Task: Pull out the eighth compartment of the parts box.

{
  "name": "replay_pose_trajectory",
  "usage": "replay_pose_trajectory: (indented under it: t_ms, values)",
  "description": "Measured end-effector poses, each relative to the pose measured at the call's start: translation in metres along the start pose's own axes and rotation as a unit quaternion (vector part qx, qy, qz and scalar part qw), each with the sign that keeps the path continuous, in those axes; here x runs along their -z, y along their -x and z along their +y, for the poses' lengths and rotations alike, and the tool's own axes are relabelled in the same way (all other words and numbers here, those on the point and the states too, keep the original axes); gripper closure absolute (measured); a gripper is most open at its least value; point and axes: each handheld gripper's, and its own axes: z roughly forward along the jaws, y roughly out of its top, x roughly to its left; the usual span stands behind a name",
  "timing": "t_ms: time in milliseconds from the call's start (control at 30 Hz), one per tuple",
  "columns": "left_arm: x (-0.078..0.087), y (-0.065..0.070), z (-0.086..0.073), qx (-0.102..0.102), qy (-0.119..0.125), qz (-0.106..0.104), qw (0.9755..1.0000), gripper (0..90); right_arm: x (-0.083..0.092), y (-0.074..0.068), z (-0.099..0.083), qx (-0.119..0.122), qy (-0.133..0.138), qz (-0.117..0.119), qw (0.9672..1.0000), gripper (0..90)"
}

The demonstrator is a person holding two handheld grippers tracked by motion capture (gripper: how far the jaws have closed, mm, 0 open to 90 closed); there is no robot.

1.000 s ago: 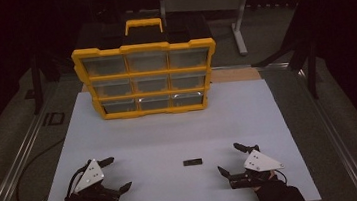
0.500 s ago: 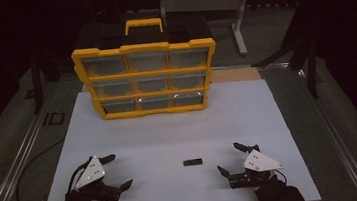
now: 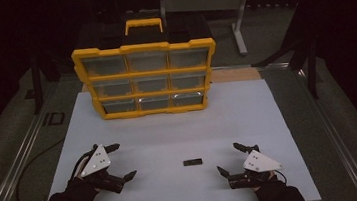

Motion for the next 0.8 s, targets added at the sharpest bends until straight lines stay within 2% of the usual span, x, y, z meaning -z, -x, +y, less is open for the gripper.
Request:
replay_pose_trajectory:
  t_ms: [67,267,467,567,800]
  values:
    - [0.0,-0.001,0.002,-0.003,-0.001,0.0,1.0,0.4,0.0,0.0,0.0,0.0,0.0,-0.001,1.0,8.4]
    - [-0.004,-0.012,0.024,-0.025,-0.001,0.002,0.9997,0.4,0.0,-0.001,0.0,-0.001,0.0,0.005,1.0,8.4]
    - [-0.011,-0.018,0.039,-0.044,0.001,0.004,0.999,0.4,0.0,-0.001,0.0,-0.001,-0.002,0.006,1.0,8.4]
    - [-0.018,-0.021,0.049,-0.061,-0.001,0.002,0.9981,0.4,0.0,-0.001,0.0,-0.001,-0.002,0.006,1.0,8.4]
    - [-0.026,-0.025,0.063,-0.088,-0.008,0.002,0.9961,0.4,0.0,-0.001,0.001,-0.002,-0.002,0.006,1.0,8.4]
